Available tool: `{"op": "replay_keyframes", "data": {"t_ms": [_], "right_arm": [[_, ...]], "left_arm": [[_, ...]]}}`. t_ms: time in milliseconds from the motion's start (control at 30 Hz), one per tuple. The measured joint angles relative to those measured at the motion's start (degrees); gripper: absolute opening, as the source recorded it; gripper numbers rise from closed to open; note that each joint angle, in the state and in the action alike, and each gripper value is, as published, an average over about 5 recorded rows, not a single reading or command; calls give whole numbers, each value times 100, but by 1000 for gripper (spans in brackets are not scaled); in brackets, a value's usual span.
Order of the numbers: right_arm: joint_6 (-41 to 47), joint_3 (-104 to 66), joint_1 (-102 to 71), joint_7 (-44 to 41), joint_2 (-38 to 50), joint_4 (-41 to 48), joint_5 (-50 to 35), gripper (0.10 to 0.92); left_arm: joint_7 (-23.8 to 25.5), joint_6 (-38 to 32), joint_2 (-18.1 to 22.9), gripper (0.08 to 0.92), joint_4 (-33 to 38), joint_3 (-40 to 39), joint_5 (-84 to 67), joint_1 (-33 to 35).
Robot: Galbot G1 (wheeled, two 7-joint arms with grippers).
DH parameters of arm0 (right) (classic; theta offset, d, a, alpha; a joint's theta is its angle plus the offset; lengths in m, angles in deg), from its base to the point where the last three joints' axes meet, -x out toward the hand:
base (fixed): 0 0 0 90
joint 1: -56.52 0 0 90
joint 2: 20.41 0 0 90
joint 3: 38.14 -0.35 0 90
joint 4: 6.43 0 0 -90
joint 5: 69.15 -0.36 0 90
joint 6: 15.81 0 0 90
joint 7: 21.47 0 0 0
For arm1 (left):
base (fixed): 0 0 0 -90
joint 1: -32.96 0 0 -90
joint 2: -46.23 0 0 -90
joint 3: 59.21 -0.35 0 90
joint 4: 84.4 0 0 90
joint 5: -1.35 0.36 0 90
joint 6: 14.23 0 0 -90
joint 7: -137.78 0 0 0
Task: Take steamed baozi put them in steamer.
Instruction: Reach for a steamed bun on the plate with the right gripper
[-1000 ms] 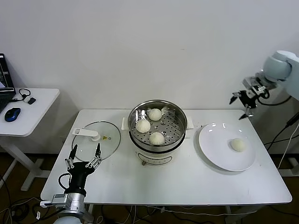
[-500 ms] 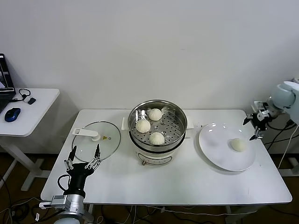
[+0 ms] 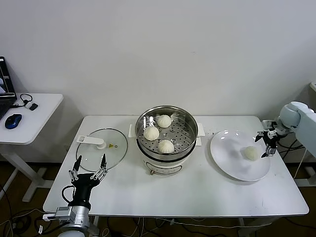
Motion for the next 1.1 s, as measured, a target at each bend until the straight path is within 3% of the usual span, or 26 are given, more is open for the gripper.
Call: {"op": "replay_keyframes", "data": {"t_ms": [1100], "right_arm": [[-330,-1063,-614,58,-722,957,698,823]], "left_arm": [[-12,3,25,823,-91,-25,56,-12]]}}
